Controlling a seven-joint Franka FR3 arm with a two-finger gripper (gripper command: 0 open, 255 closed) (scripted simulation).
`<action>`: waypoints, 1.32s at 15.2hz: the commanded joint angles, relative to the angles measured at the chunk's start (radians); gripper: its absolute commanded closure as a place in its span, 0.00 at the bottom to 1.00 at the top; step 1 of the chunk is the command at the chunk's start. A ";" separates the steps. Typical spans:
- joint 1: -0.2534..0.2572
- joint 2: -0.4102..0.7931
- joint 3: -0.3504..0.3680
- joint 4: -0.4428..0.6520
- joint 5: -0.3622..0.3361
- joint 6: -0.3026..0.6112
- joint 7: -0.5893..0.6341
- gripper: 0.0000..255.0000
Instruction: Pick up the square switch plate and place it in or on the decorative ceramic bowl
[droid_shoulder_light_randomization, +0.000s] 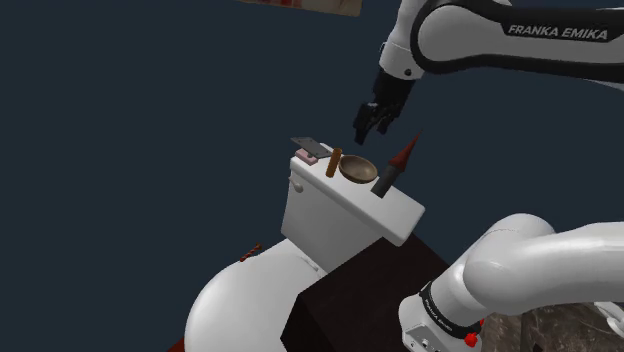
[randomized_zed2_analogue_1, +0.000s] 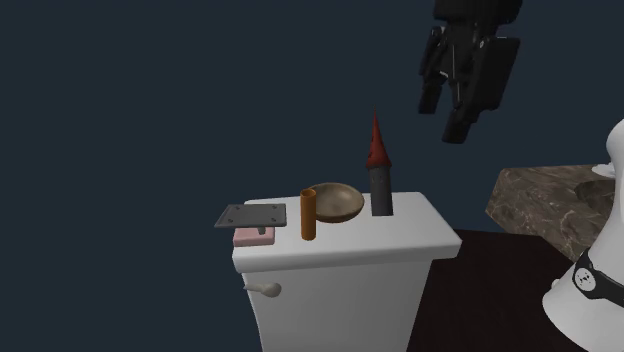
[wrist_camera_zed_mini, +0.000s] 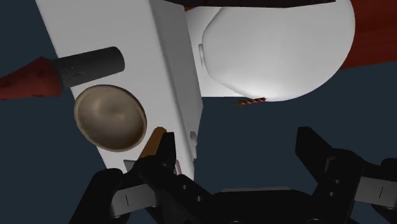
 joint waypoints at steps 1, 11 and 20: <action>-0.009 0.065 0.038 -0.004 -0.042 0.073 0.029 0.00; -0.101 0.445 0.206 0.083 -0.389 0.314 0.276 0.00; -0.101 0.845 0.235 0.314 -0.839 0.291 0.565 0.00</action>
